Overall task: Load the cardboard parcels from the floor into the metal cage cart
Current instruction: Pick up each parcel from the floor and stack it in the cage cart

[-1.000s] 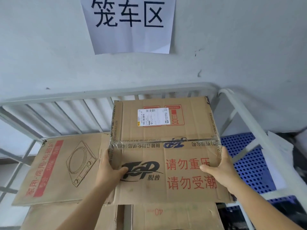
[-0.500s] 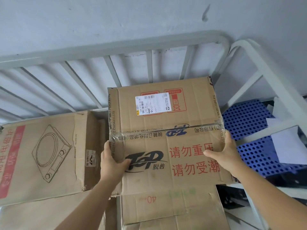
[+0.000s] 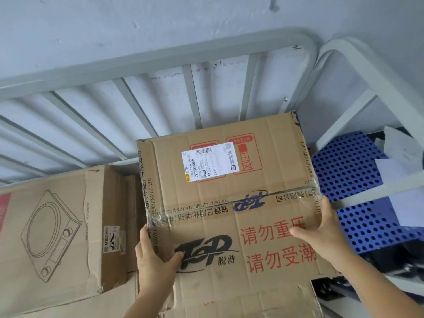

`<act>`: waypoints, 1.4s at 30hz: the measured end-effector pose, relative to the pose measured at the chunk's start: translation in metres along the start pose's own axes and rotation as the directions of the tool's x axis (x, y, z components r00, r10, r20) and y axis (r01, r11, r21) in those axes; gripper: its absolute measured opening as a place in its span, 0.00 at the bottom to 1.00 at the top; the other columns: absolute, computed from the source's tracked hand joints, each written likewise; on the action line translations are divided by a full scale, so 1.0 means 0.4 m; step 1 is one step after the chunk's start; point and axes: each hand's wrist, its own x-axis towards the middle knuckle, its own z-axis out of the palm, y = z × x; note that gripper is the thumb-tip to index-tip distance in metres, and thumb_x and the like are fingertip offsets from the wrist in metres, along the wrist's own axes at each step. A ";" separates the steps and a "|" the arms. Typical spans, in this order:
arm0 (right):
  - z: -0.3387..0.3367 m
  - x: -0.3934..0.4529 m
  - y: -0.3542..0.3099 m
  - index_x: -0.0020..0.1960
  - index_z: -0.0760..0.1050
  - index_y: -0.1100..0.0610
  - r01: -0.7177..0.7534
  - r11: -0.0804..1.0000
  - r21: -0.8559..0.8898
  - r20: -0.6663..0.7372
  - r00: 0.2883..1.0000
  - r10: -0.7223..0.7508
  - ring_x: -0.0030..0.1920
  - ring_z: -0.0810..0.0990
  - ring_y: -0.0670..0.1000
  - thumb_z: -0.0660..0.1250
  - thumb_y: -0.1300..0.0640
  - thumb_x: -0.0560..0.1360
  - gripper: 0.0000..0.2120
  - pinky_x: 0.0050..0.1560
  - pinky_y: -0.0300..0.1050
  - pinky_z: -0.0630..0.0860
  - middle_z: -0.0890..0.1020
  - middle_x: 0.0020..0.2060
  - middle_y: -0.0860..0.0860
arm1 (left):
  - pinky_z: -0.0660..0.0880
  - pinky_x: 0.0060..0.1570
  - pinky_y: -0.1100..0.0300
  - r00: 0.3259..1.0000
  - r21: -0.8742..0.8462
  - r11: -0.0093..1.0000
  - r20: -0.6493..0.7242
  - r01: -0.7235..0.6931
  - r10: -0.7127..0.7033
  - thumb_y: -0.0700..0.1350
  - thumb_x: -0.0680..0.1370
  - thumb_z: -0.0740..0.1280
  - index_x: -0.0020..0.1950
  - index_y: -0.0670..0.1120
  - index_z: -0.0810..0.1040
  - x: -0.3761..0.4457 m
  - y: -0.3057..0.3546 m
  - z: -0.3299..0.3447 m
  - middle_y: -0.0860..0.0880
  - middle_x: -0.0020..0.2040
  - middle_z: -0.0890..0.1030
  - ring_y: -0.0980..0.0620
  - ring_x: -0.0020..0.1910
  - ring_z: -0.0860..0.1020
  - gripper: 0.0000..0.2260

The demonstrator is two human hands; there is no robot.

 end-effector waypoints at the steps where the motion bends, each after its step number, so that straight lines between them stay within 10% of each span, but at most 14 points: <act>1: -0.002 0.000 0.002 0.80 0.41 0.48 0.002 1.000 -0.002 0.000 1.000 -0.002 0.76 0.57 0.58 0.80 0.53 0.65 0.59 0.70 0.60 0.63 0.52 0.78 0.52 | 0.65 0.66 0.46 1.000 0.003 1.000 0.004 0.006 -0.006 0.37 0.69 0.76 0.78 0.53 0.51 0.000 -0.001 0.000 0.46 0.70 0.61 0.45 0.68 0.64 0.46; 32: 0.034 0.158 0.016 0.80 0.41 0.48 -0.065 0.993 -0.096 0.001 0.998 0.066 0.78 0.52 0.56 0.78 0.52 0.68 0.56 0.72 0.61 0.58 0.48 0.79 0.52 | 0.68 0.67 0.45 0.986 0.098 0.995 0.166 0.008 -0.024 0.42 0.73 0.74 0.79 0.55 0.43 0.135 -0.017 0.078 0.50 0.75 0.57 0.46 0.70 0.64 0.47; 42: 0.048 0.074 -0.026 0.80 0.39 0.58 0.019 0.837 -0.547 -0.033 0.999 -0.044 0.78 0.51 0.58 0.70 0.42 0.73 0.52 0.75 0.58 0.56 0.46 0.79 0.55 | 0.70 0.66 0.44 0.987 0.430 0.898 0.157 -0.089 0.023 0.49 0.72 0.74 0.79 0.51 0.45 0.089 0.030 0.057 0.49 0.77 0.55 0.44 0.72 0.65 0.46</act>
